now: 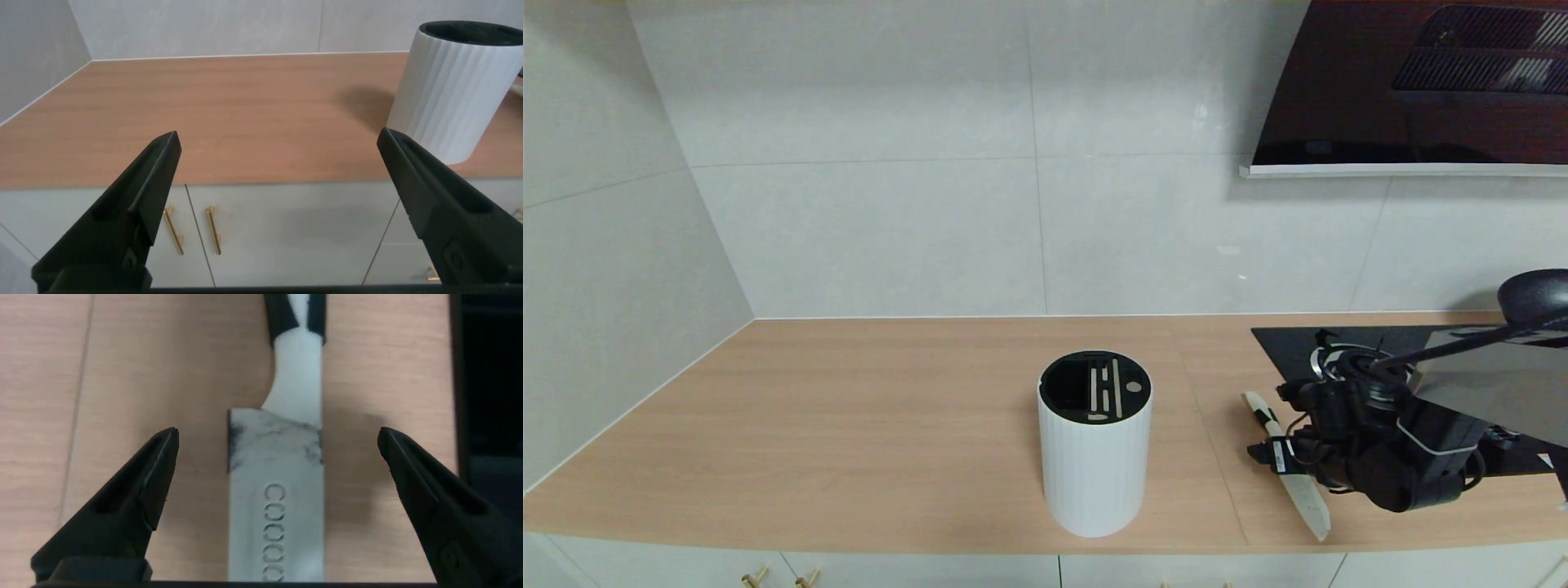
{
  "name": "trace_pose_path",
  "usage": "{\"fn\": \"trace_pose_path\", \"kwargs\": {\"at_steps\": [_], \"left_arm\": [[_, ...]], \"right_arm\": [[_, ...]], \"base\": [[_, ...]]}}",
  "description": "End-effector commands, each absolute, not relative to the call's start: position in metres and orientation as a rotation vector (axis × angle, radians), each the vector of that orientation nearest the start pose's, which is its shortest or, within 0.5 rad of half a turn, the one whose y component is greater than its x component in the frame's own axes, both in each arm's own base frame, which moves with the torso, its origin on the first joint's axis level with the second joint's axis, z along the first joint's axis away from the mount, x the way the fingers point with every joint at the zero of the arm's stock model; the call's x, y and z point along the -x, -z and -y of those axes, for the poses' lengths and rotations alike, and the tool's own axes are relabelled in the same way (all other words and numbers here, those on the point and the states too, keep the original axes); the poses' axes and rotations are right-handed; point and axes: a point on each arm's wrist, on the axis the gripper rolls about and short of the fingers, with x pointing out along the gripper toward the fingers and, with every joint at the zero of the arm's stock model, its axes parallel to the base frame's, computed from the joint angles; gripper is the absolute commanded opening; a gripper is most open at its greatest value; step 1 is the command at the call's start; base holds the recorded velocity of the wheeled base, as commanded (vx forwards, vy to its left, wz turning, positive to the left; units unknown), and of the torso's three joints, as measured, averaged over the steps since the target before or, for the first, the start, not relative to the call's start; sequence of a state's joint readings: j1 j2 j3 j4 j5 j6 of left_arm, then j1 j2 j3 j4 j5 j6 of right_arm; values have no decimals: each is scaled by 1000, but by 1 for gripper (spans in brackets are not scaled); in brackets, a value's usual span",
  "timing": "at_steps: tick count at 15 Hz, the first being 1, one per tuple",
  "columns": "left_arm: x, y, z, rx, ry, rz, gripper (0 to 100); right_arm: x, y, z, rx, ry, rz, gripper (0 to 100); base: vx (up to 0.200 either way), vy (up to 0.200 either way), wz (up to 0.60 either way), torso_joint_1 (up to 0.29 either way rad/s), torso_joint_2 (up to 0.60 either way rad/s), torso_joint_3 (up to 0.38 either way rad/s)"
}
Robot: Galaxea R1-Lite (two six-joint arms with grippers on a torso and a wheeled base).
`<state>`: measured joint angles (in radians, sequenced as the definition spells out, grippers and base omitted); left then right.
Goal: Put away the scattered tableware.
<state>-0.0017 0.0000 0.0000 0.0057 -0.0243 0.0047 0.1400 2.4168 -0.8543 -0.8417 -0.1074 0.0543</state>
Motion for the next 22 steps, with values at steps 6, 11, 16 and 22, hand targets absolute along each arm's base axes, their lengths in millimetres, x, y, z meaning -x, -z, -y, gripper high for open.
{"fn": "trace_pose_path", "kwargs": {"at_steps": [6,11,16,22], "left_arm": [[23,-75,1,-5,26,-6,100],[23,-75,1,-5,26,-6,100],[23,-75,1,-5,26,-6,100],[23,-75,1,-34,28,-6,100]], "right_arm": [[-375,49,-49,40,-7,-731,0],[-366,16,-49,25,-3,-673,0],[-328,-76,-65,5,-70,-477,0],[-283,-129,-85,0,-184,-364,0]], "base": [[0,0,0,0,0,0],[0,0,0,0,0,0],[0,0,0,0,0,0],[0,0,0,0,0,0]]}}
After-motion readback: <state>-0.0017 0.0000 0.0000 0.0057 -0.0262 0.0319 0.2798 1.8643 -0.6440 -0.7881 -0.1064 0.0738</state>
